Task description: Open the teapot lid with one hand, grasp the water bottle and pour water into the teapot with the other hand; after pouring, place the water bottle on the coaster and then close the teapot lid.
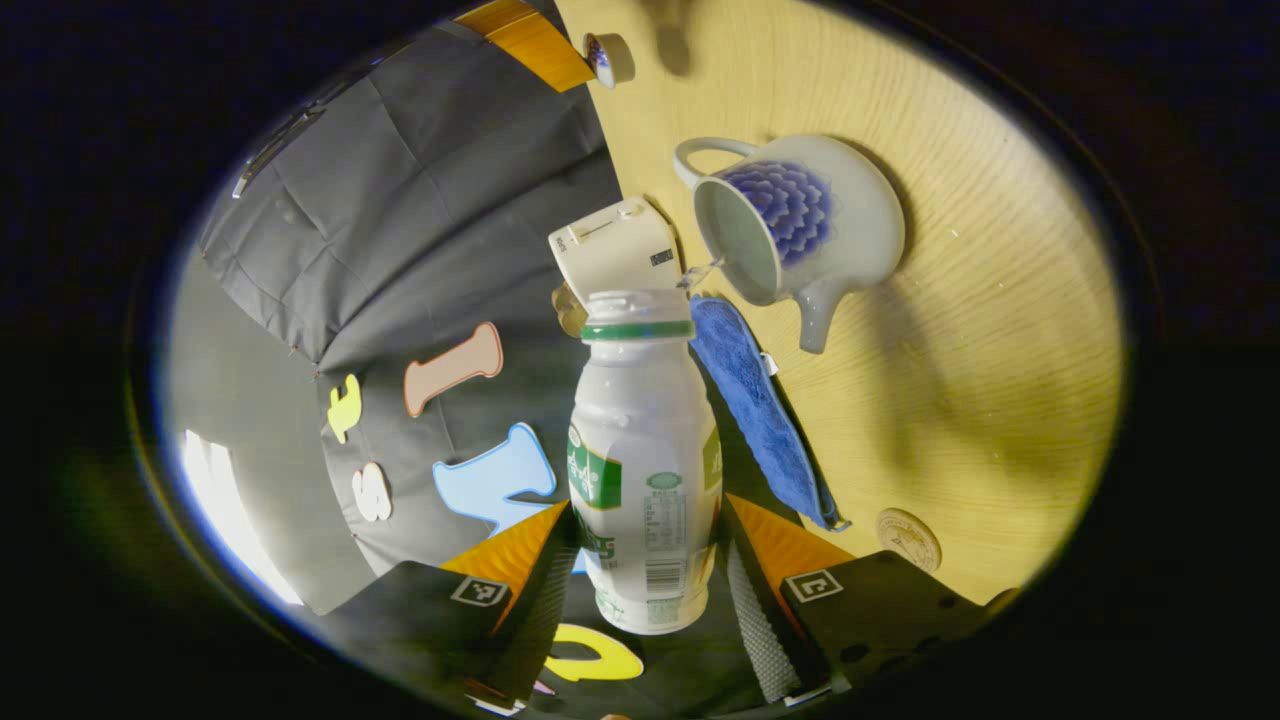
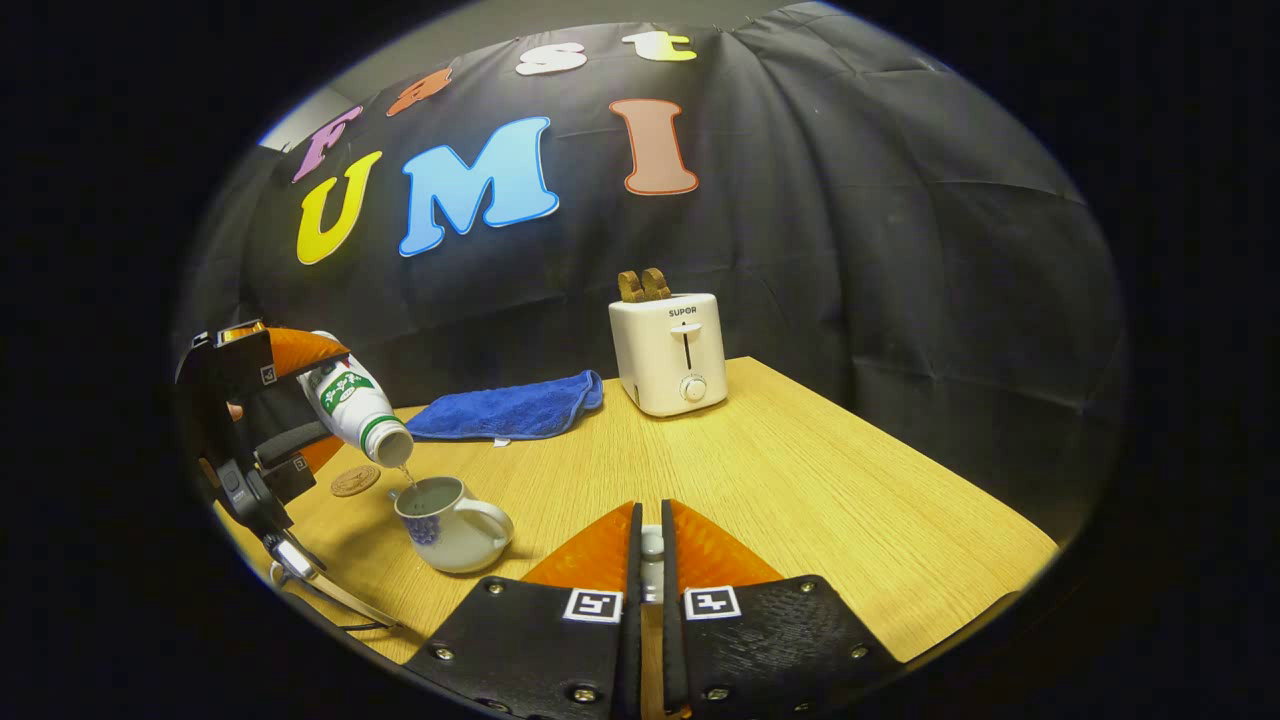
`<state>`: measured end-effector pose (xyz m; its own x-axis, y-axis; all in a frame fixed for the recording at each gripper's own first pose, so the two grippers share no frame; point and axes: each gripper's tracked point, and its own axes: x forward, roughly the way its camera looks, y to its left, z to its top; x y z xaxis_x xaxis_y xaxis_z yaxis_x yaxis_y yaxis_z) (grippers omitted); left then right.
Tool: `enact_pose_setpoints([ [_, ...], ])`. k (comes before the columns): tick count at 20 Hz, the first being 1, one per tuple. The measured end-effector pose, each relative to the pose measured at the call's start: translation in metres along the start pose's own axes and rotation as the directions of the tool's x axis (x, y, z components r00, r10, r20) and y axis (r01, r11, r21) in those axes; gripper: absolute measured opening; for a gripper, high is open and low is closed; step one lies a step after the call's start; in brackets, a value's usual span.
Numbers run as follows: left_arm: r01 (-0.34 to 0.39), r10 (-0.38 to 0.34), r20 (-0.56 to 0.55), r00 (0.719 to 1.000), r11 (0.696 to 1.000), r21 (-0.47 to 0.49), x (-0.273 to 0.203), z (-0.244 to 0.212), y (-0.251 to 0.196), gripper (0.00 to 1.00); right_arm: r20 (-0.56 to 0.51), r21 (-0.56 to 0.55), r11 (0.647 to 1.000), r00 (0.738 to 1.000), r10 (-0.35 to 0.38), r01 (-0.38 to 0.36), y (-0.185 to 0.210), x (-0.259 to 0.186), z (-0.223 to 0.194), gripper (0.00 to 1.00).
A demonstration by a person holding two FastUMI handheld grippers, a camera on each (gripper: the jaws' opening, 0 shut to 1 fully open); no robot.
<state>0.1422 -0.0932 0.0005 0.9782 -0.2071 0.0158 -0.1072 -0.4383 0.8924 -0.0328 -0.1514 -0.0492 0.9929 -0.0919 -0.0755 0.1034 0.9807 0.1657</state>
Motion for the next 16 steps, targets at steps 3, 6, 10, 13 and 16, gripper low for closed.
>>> enact_pose_setpoints([
  [3,-0.007,0.007,0.002,1.000,1.000,0.012,-0.001,0.001,0.001,0.89,-0.002,0.000,1.000,1.000,-0.003,0.003,-0.001,-0.001,-0.001,0.08],
  [6,-0.016,0.016,0.005,1.000,1.000,0.026,-0.001,0.001,0.002,0.89,-0.003,-0.002,1.000,1.000,-0.004,0.004,-0.001,-0.002,-0.001,0.08],
  [10,-0.022,0.022,0.001,1.000,1.000,0.012,-0.001,0.002,0.001,0.89,-0.005,-0.004,1.000,1.000,-0.003,0.003,0.001,-0.002,-0.002,0.08],
  [13,-0.013,0.012,-0.006,1.000,0.997,-0.075,0.002,0.000,-0.004,0.90,0.002,-0.013,1.000,1.000,-0.005,0.005,0.001,-0.004,0.002,0.08],
  [16,0.006,-0.008,-0.006,1.000,0.972,-0.235,0.004,0.003,-0.013,0.90,0.008,-0.021,1.000,1.000,-0.010,0.010,0.004,-0.005,0.005,0.08],
])
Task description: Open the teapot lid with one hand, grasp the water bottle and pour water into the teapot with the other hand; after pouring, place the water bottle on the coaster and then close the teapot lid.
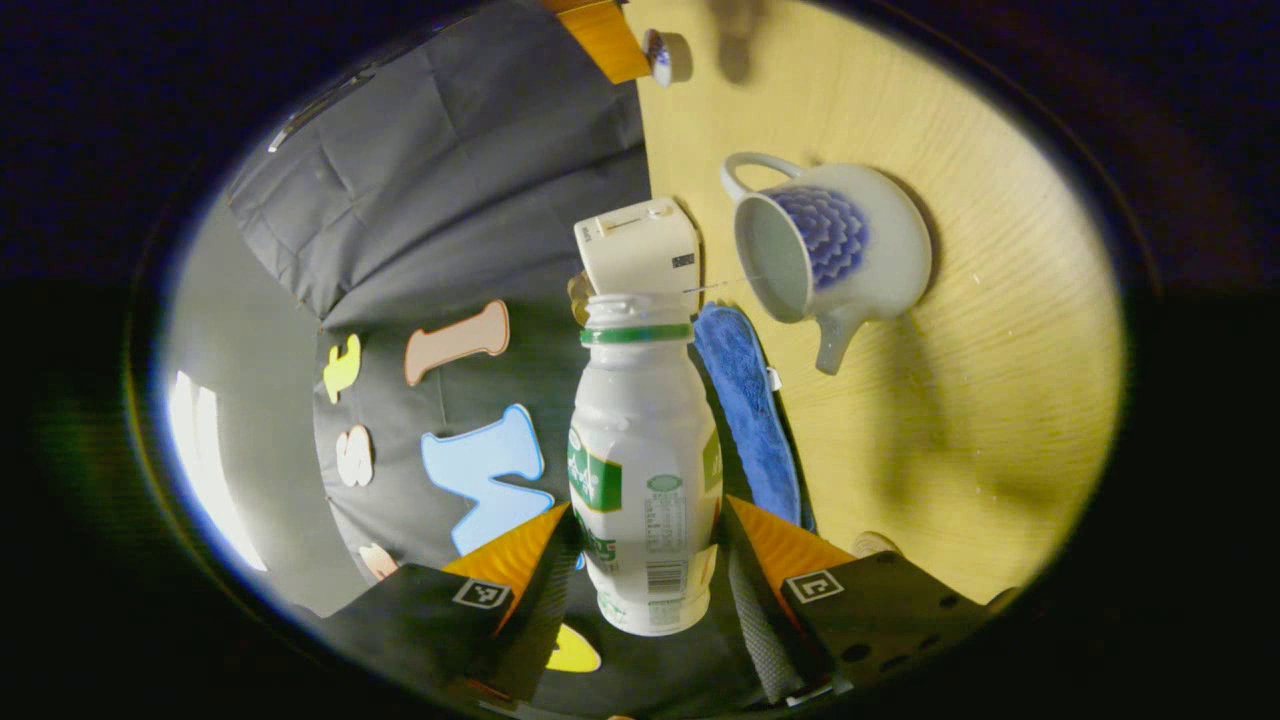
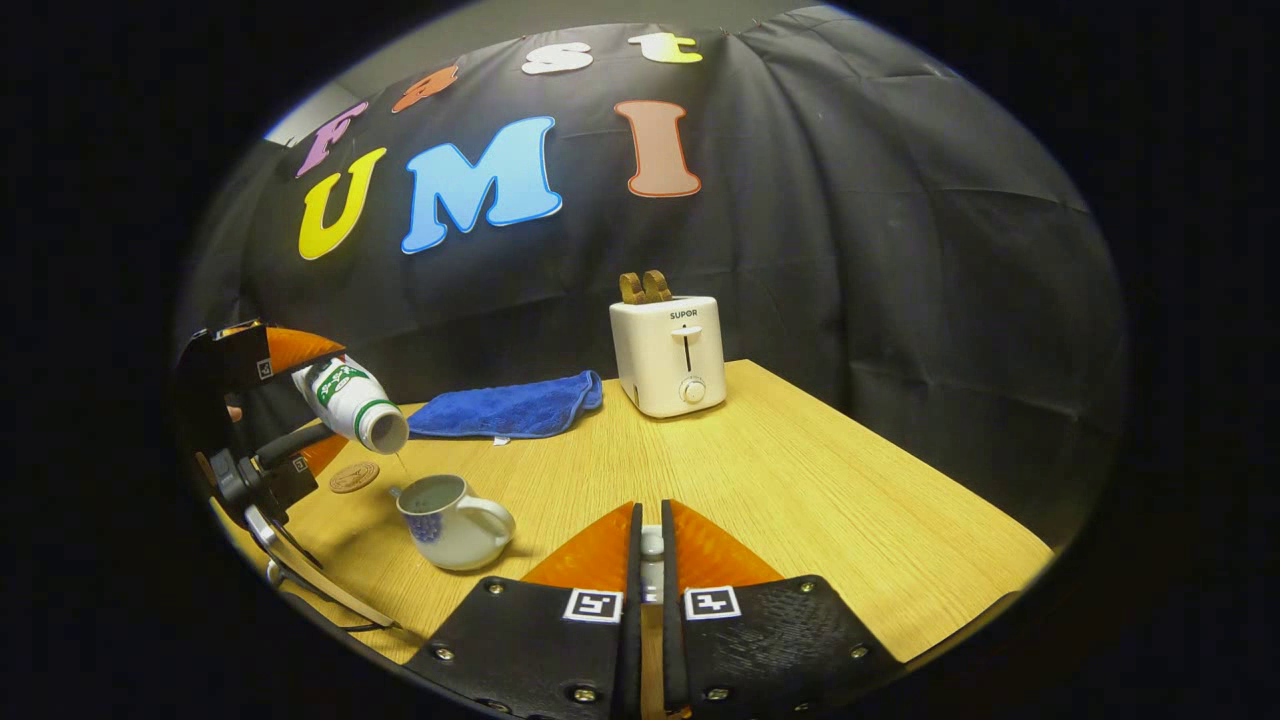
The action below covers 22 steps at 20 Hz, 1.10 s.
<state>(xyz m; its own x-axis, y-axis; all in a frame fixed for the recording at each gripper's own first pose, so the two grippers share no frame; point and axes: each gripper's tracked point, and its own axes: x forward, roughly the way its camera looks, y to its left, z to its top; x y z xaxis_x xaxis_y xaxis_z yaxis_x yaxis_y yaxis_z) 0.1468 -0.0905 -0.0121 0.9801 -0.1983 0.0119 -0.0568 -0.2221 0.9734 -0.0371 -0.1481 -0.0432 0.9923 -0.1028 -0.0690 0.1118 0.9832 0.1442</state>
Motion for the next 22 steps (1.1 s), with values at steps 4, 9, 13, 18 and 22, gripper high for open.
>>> enact_pose_setpoints([
  [4,0.037,-0.035,0.010,0.999,0.965,-0.259,-0.007,-0.002,-0.005,0.79,0.002,-0.009,1.000,1.000,0.017,-0.017,0.012,-0.001,0.005,0.08],
  [9,0.010,-0.021,-0.015,1.000,0.858,-0.514,-0.020,-0.021,-0.002,0.90,0.021,-0.048,0.997,0.998,0.055,-0.054,0.037,0.002,0.017,0.08],
  [13,-0.047,0.000,-0.070,0.998,0.739,-0.672,-0.031,-0.054,0.003,0.90,0.025,-0.059,0.992,0.993,0.117,-0.115,0.070,0.011,0.025,0.08],
  [18,-0.106,-0.012,-0.142,0.990,0.607,-0.788,-0.048,-0.092,-0.010,0.90,0.024,-0.089,0.979,0.982,0.186,-0.183,0.112,0.021,0.030,0.08],
  [22,-0.138,-0.044,-0.181,0.982,0.480,-0.866,-0.059,-0.121,-0.026,0.90,0.027,-0.121,0.969,0.975,0.219,-0.214,0.138,0.029,0.031,0.08],
])
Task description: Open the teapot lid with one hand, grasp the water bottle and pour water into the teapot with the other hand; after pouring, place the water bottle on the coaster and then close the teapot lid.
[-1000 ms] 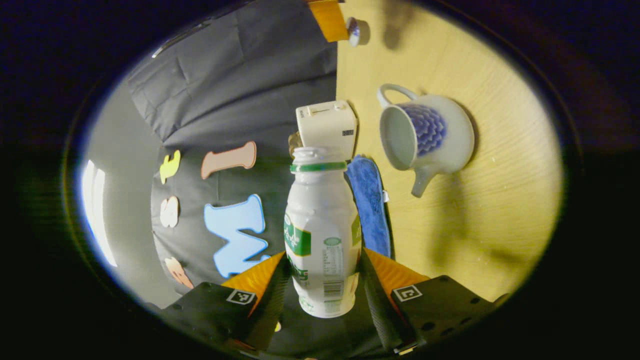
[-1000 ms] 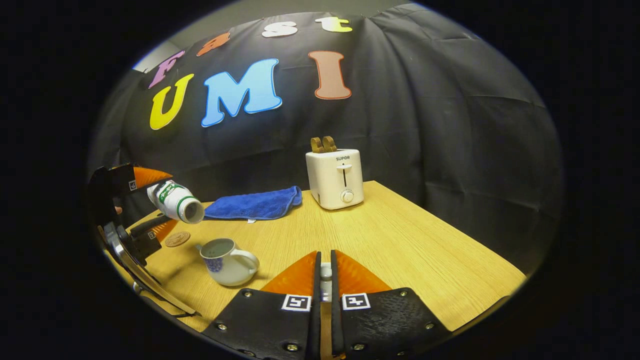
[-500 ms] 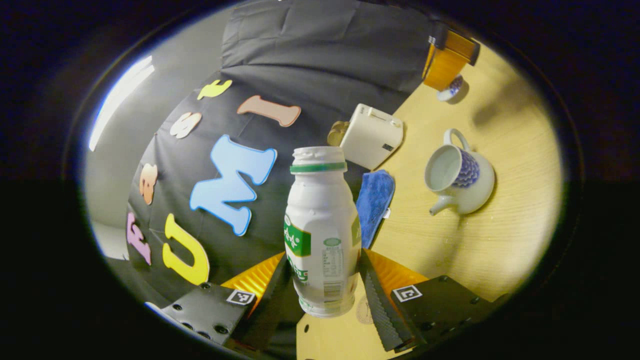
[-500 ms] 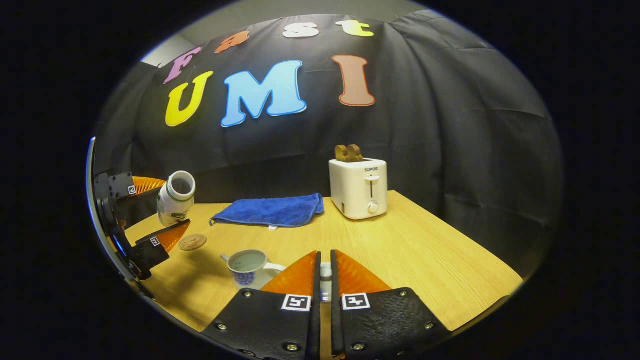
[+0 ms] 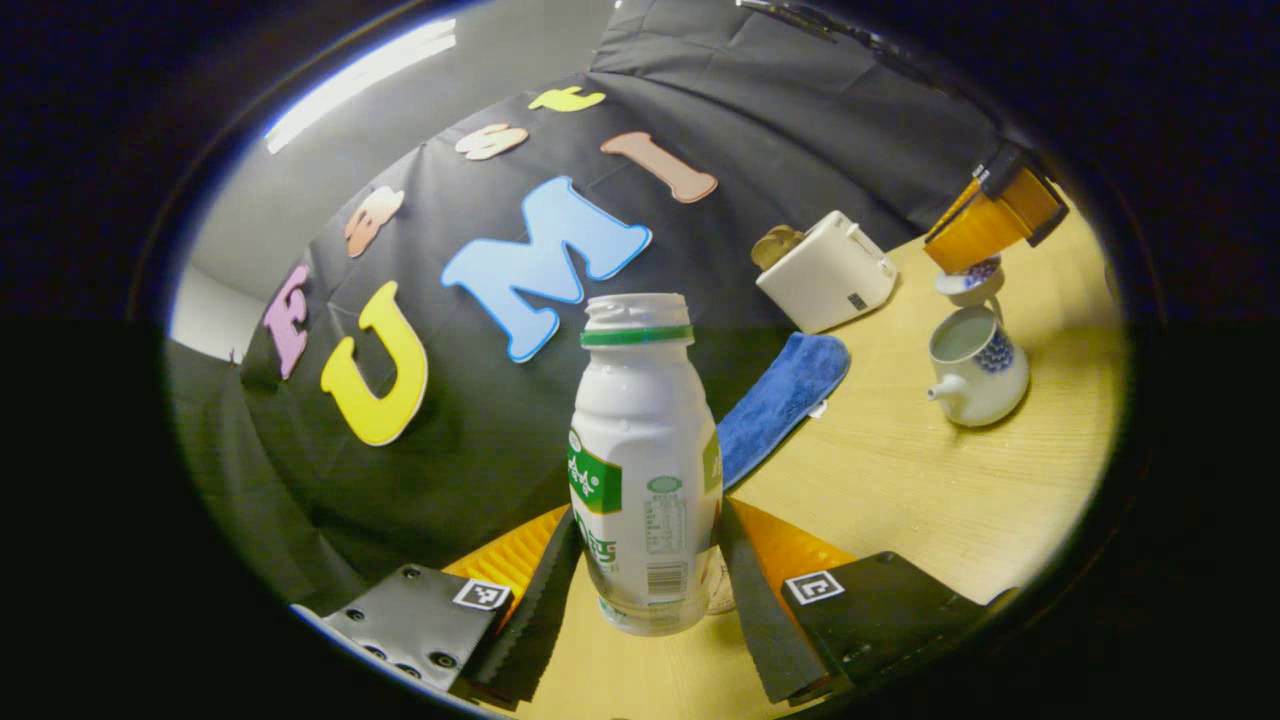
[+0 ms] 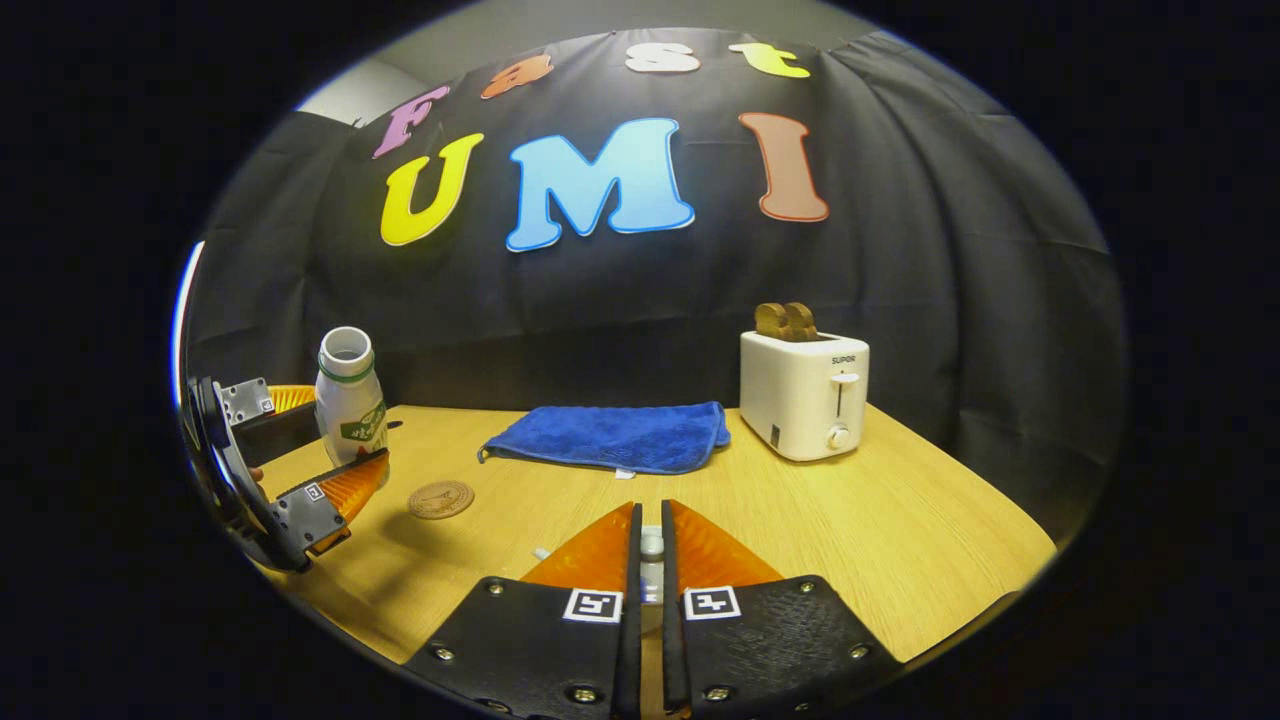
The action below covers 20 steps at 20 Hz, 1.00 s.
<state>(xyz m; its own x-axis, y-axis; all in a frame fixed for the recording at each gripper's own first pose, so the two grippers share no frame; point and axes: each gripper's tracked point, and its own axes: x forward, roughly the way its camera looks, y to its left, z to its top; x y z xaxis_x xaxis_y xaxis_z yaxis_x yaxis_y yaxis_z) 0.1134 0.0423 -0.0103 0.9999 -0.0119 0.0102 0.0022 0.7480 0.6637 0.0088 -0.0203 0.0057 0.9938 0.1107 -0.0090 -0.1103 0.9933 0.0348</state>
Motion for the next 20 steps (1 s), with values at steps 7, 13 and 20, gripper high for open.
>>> enact_pose_setpoints([
  [7,-0.030,0.020,-0.033,0.999,0.945,-0.326,-0.002,-0.024,0.025,0.84,-0.027,-0.029,0.999,0.999,0.021,-0.022,0.018,0.020,-0.014,0.08],
  [13,-0.032,0.016,-0.036,0.999,0.875,-0.484,0.004,-0.027,0.034,0.84,-0.046,-0.032,0.999,0.999,0.014,-0.016,0.017,0.024,-0.023,0.08],
  [20,-0.034,-0.006,-0.063,0.998,0.789,-0.614,0.029,-0.039,0.039,0.89,0.001,-0.021,1.000,1.000,0.016,-0.016,0.018,0.022,-0.027,0.08],
])
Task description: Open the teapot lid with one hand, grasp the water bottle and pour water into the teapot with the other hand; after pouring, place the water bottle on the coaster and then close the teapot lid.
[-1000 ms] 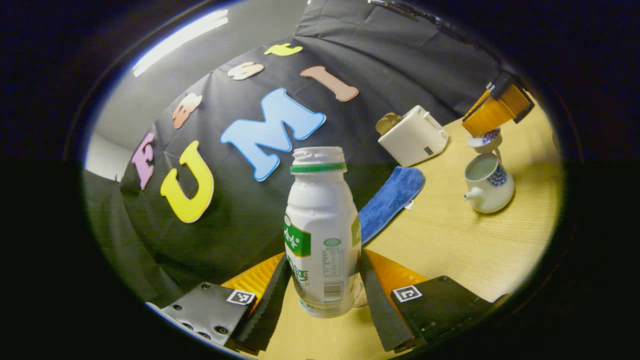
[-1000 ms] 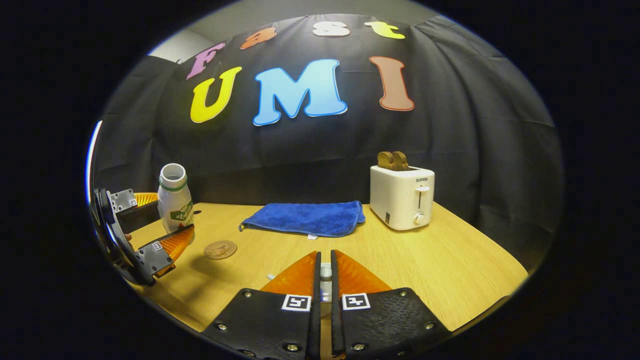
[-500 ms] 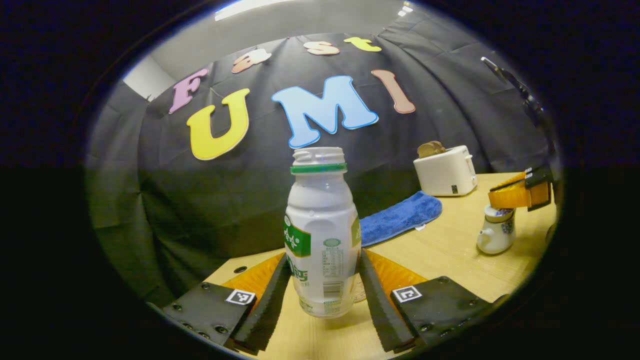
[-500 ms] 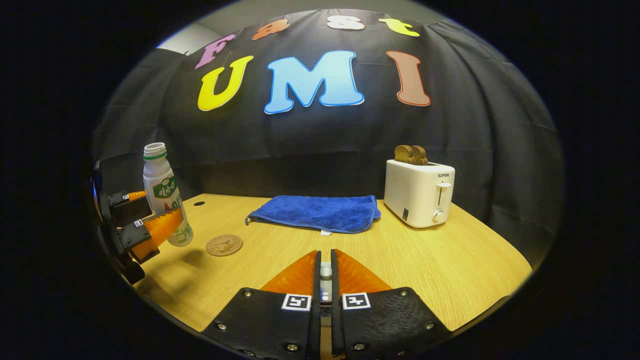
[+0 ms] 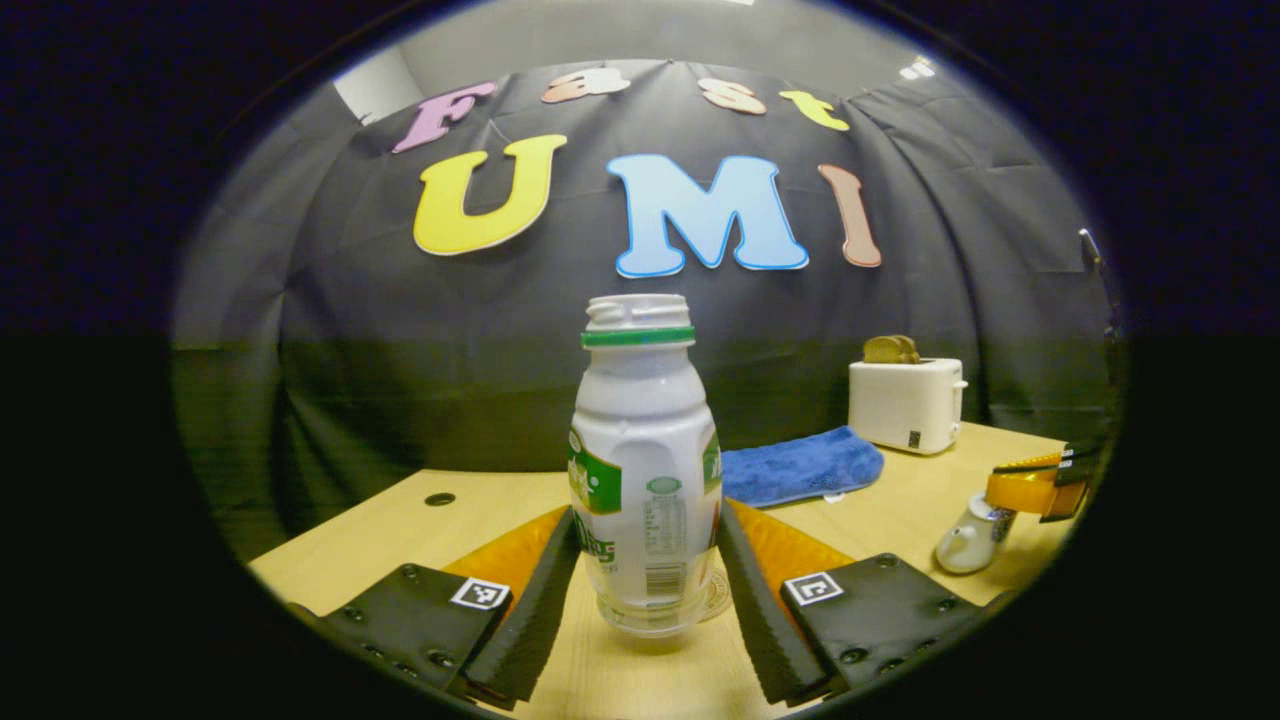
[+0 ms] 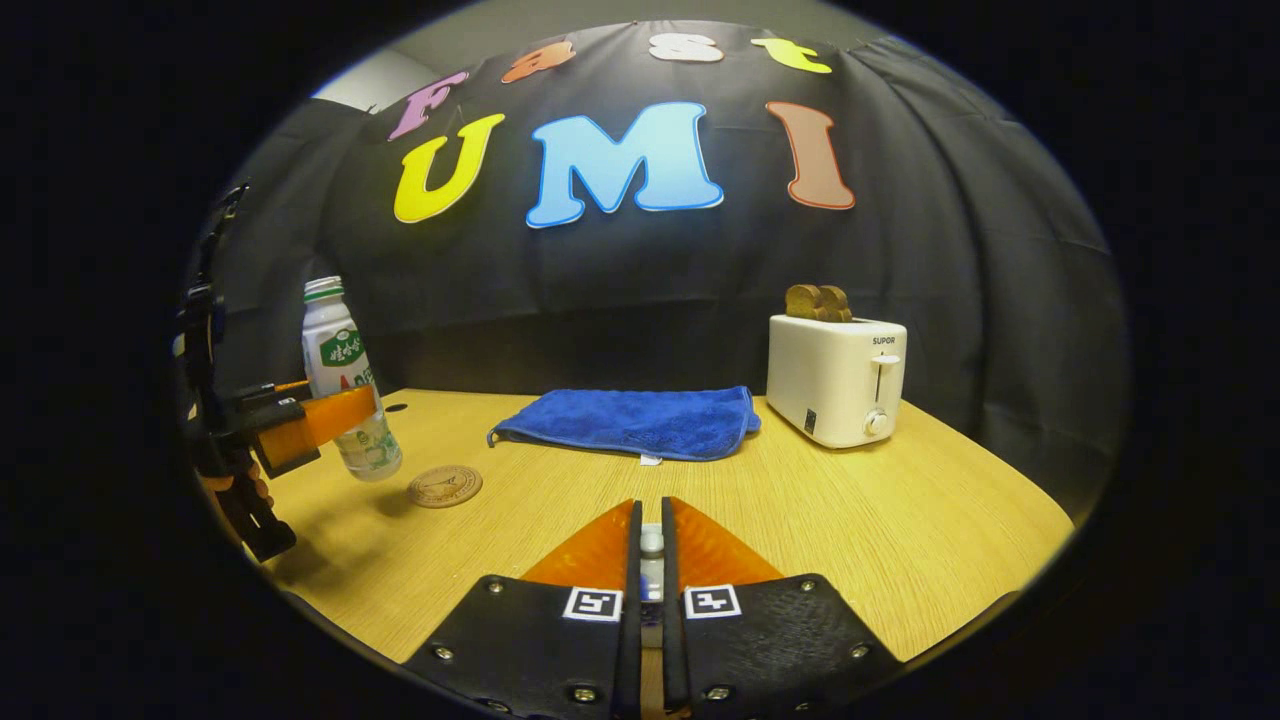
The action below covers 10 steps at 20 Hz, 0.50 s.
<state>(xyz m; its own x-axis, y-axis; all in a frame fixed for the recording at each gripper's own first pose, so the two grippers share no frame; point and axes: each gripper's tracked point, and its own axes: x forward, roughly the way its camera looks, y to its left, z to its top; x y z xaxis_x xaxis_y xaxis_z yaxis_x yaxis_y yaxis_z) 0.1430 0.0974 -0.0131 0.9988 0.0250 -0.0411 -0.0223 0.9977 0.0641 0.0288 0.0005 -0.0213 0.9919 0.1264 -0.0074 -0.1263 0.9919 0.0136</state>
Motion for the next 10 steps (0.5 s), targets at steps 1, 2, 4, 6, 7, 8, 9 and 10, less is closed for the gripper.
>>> enact_pose_setpoints([
  [1,0.009,-0.009,-0.008,1.000,1.000,-0.014,0.004,-0.001,-0.001,0.89,0.005,-0.004,1.000,1.000,-0.012,0.013,-0.004,-0.002,0.000,0.12],
  [2,0.024,-0.024,-0.017,1.000,0.999,-0.026,0.009,-0.003,-0.004,0.89,0.005,-0.005,1.000,1.000,-0.030,0.030,-0.009,-0.001,-0.001,0.15],
  [4,0.042,-0.043,-0.036,0.998,0.999,-0.029,0.021,-0.008,-0.007,0.89,0.012,0.010,0.998,0.998,-0.061,0.061,-0.018,-0.004,0.000,0.39],
  [6,0.058,-0.060,-0.048,0.997,0.998,-0.024,0.030,-0.009,-0.011,0.89,0.006,0.056,0.997,0.999,-0.049,0.048,-0.017,-0.004,-0.001,0.56],
  [7,0.066,-0.067,-0.053,0.996,0.998,-0.019,0.036,-0.011,-0.018,0.89,0.002,0.072,0.996,0.999,-0.045,0.045,-0.016,-0.004,-0.002,0.58],
  [8,0.072,-0.072,-0.057,0.996,0.997,-0.013,0.042,-0.014,-0.023,0.89,0.000,0.080,0.996,0.999,-0.043,0.043,-0.016,-0.004,-0.001,0.58],
  [9,0.073,-0.073,-0.062,0.995,0.997,-0.006,0.047,-0.016,-0.025,0.89,0.001,0.079,0.996,0.999,-0.043,0.043,-0.015,-0.005,-0.001,0.58],
  [10,0.071,-0.071,-0.069,0.995,0.997,0.001,0.052,-0.019,-0.026,0.89,0.005,0.072,0.996,0.999,-0.044,0.044,-0.014,-0.007,0.001,0.58],
])
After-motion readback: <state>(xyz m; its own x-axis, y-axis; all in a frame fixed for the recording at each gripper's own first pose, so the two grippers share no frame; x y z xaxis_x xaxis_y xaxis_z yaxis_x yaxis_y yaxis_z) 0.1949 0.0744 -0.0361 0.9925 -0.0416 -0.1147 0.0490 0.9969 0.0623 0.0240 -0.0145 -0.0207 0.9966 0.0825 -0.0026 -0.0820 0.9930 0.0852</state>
